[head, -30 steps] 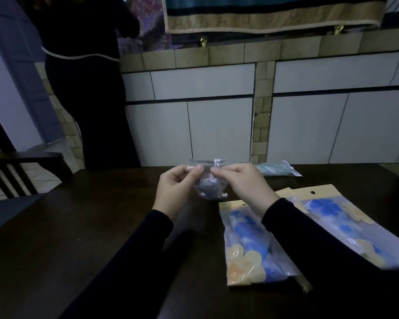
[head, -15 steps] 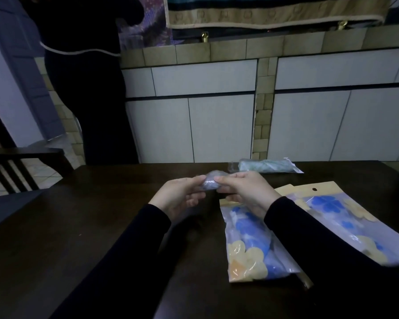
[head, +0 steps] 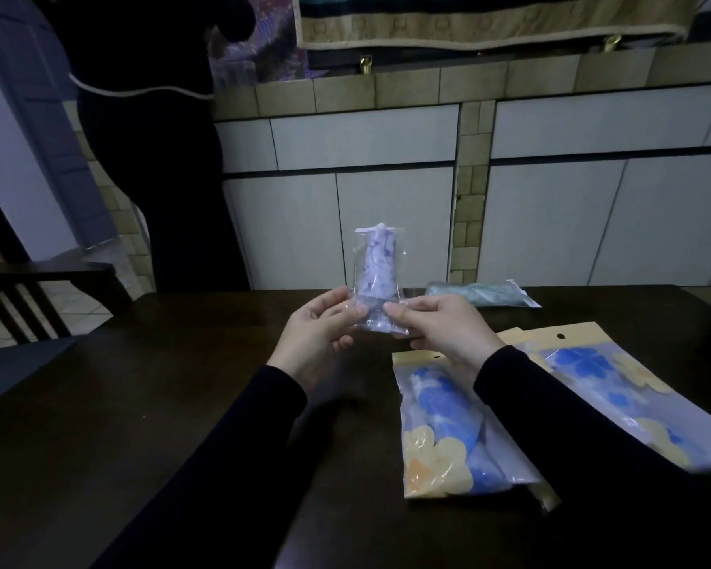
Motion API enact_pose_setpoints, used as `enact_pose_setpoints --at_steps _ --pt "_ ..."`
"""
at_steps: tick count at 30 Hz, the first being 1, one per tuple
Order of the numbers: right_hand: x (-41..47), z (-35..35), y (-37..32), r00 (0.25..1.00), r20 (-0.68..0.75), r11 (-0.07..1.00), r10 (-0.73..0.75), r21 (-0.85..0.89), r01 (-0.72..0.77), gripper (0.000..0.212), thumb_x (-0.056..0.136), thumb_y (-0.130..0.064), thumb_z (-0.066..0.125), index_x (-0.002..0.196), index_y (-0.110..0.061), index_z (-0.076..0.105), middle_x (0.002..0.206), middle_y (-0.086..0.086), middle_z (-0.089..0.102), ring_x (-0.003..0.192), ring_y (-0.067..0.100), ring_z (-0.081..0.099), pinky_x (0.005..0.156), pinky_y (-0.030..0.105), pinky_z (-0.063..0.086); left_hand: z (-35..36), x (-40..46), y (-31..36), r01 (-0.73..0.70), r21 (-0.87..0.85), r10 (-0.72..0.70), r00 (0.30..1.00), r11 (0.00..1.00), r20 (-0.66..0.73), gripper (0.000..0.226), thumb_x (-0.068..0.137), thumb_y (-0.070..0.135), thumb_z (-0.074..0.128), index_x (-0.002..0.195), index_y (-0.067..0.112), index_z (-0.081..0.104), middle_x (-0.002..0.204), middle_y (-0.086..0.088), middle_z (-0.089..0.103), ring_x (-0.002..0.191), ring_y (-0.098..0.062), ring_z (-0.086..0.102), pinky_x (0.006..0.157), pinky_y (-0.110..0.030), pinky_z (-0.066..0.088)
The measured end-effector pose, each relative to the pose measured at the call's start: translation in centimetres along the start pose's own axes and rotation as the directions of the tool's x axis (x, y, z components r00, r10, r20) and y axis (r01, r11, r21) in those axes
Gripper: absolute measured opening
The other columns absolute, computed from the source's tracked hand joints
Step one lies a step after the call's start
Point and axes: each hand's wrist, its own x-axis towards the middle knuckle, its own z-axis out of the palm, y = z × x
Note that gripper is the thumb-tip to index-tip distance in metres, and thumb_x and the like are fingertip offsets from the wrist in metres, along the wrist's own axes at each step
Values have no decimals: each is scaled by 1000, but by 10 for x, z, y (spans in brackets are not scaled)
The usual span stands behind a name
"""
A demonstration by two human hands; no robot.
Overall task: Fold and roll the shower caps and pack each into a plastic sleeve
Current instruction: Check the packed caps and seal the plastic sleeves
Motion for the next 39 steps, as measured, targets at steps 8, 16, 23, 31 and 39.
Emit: enact_pose_setpoints --at_steps 8,16,23,31,39 --pt "-1 -4 0 999 37 997 2 -81 1 25 75 -37 79 87 -17 71 78 -5 71 72 8 61 67 25 43 -2 1 -6 -90 74 87 995 993 46 31 84 11 70 114 2 67 103 -15 73 85 -21 70 72 -25 56" --pt "1 -3 -3 990 -98 988 -98 -133 85 24 76 -38 78 76 -16 67 70 -5 66 65 7 57 56 14 44 3 -1 -5 -197 151 206 978 969 -41 21 82 12 74 102 6 69 93 -10 75 85 -20 71 79 -35 56" --pt "-11 10 -11 925 -81 886 -370 -331 326 25 80 -45 71 88 -22 73 77 -13 70 75 -8 63 66 9 47 23 -9 -14 -490 590 621 783 642 -25 15 81 16 75 82 29 67 101 4 67 74 -8 65 64 -15 51" --pt "-5 1 -8 974 -97 972 -206 -133 192 12 87 -18 68 82 -12 77 79 3 74 71 7 64 81 28 52 5 -10 -2 -414 336 403 909 846 104 20 89 0 63 104 7 73 111 -1 72 102 -11 68 77 -17 51" --pt "-6 -11 -6 985 149 963 -86 -241 121 11 91 -14 63 92 -14 74 86 2 73 73 8 62 65 10 50 -6 -18 3 -105 263 94 994 959 54 44 78 9 75 119 6 60 87 -8 74 69 -11 71 54 -17 51"
